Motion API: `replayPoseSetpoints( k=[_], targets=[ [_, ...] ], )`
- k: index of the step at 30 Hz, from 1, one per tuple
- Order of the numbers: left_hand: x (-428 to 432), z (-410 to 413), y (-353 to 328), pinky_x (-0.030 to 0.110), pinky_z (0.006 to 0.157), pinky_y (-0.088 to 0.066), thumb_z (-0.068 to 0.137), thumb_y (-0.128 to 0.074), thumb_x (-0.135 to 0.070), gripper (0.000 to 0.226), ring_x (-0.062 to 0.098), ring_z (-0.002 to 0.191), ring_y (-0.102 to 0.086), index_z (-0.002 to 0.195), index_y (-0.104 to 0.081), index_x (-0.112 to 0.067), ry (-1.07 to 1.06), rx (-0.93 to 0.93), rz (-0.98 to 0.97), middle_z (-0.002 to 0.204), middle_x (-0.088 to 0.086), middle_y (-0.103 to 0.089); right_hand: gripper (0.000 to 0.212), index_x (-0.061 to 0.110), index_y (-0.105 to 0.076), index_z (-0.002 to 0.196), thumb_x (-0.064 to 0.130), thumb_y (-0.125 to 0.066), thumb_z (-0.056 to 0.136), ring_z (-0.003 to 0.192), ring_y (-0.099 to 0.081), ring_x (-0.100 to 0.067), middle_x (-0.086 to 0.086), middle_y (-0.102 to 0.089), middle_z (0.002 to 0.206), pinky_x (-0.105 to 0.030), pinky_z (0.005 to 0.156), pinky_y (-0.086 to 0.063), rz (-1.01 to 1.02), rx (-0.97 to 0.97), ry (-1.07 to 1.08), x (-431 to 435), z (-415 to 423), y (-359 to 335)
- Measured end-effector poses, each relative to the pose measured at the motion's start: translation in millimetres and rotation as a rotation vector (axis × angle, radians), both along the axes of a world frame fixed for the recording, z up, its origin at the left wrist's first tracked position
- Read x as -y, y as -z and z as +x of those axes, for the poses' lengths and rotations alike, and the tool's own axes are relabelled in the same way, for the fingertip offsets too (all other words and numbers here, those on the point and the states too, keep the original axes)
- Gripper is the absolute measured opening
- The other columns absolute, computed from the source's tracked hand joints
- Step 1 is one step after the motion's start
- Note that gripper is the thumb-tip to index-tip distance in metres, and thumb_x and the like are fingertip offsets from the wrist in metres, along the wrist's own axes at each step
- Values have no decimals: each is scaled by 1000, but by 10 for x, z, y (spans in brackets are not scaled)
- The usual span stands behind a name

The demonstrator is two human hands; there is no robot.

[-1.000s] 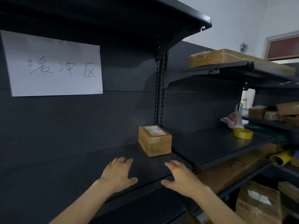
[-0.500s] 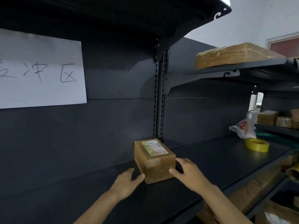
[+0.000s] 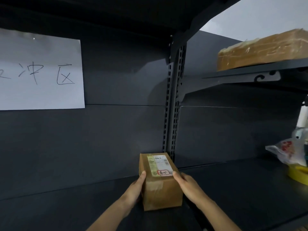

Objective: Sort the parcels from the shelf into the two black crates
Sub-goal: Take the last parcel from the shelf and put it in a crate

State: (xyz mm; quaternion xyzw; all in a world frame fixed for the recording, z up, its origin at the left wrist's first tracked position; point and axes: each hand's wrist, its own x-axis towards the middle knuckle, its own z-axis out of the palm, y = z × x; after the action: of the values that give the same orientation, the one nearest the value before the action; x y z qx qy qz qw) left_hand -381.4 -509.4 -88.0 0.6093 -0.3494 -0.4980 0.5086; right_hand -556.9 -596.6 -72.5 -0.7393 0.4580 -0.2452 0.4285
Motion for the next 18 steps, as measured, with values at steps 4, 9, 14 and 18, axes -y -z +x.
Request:
replayPoseSetpoints(
  k=[4,9,14,18],
  targets=[
    [-3,-71,42,40,108,-37,91,-36,-57,53,18,114,-57,129,-53,-24,-37,-61,-34,121,2,-64,37,22,-58,121,43,-39,97,98,-60,-3,8,-65,109,-13,71,-44,-4,115,-41,-29,12,49],
    [-124,-116,99,34,97,-45,92,-39,-52,46,15,109,-60,125,-56,-26,-73,-99,-112,115,-1,-68,35,26,-50,129,38,-39,98,106,-55,1,14,-60,117,-6,78,-40,-67,188,-113,-158,-50,130],
    [-396,-62,94,50,96,-48,78,-58,-53,56,22,115,-57,131,-49,-35,-91,-116,-196,122,0,-64,36,33,-42,133,36,-40,97,119,-49,0,16,-55,126,-16,100,-38,-156,243,-201,-351,-41,180],
    [-654,-22,83,52,94,-49,70,-65,-44,70,22,116,-57,136,-42,-38,-141,-67,-296,123,-3,-64,44,27,-36,139,34,-42,96,124,-45,-1,13,-51,133,-26,109,-35,-232,243,-258,-486,6,186]
  ],
)
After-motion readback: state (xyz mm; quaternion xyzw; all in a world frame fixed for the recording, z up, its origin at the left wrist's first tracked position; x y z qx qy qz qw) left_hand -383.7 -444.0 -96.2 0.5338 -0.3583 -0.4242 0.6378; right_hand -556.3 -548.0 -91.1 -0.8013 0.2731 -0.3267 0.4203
